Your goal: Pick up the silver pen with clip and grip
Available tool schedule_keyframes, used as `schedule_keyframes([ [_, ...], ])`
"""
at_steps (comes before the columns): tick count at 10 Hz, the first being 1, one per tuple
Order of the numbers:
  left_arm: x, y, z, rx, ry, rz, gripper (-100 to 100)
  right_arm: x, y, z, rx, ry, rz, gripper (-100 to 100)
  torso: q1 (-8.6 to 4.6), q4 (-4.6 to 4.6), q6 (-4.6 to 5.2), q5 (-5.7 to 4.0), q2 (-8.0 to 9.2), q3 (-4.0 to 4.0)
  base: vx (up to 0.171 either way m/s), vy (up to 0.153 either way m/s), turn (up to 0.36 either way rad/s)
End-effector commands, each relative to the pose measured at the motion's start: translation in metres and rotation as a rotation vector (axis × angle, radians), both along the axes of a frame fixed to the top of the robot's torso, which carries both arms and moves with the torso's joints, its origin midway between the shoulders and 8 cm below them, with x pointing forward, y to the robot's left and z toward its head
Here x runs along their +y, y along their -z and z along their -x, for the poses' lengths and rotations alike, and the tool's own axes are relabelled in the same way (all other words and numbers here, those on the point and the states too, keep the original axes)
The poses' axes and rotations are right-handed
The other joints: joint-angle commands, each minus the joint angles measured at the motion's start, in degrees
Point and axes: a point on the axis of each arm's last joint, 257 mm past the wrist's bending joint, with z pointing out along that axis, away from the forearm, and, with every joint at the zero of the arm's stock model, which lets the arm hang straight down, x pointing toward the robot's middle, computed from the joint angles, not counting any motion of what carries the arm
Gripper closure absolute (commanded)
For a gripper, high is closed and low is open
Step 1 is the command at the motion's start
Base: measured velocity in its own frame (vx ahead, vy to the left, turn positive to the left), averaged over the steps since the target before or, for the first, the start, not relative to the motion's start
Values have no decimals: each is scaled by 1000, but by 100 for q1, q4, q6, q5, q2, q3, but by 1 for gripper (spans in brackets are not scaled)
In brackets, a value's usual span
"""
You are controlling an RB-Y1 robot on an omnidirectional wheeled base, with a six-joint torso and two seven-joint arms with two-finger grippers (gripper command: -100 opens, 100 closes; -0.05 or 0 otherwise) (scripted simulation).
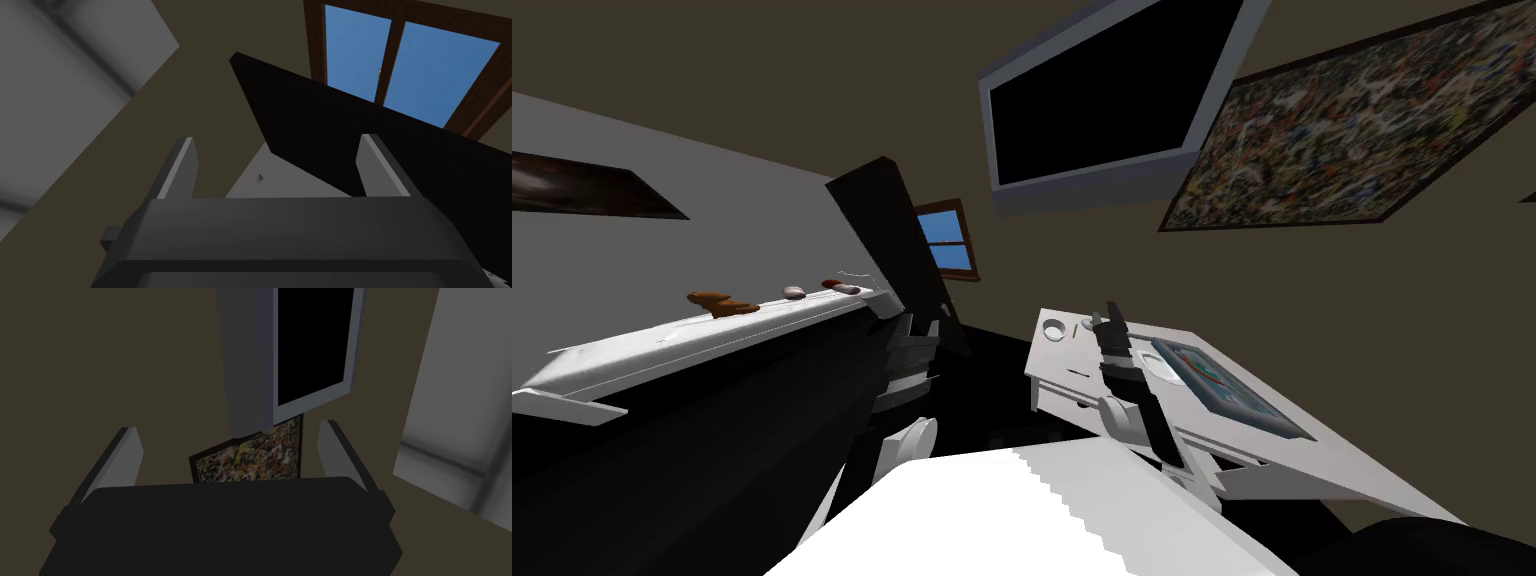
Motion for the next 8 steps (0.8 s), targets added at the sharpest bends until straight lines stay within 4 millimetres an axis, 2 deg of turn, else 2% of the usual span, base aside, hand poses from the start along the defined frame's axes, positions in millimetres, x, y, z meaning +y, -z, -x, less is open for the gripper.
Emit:
schedule_keyframes([
  [1, 0, 0, 0, 0, 0, 0, 0, 10, 8, -8, 24, -31, 43, -100, 0, 0, 0, 0, 0, 0, -9, 0, 107],
  [4, 0, 0, 0, 0, 0, 0, 0, 30, 27, -23, 71, -86, 115, -100, -4, 1, -1, -1, 6, 3, -21, -6, 128],
  [8, 0, 0, 0, 0, 0, 0, 0, 65, 63, -45, 145, -180, 243, -100, -4, 2, -2, -1, 9, 5, -30, -6, 185],
])
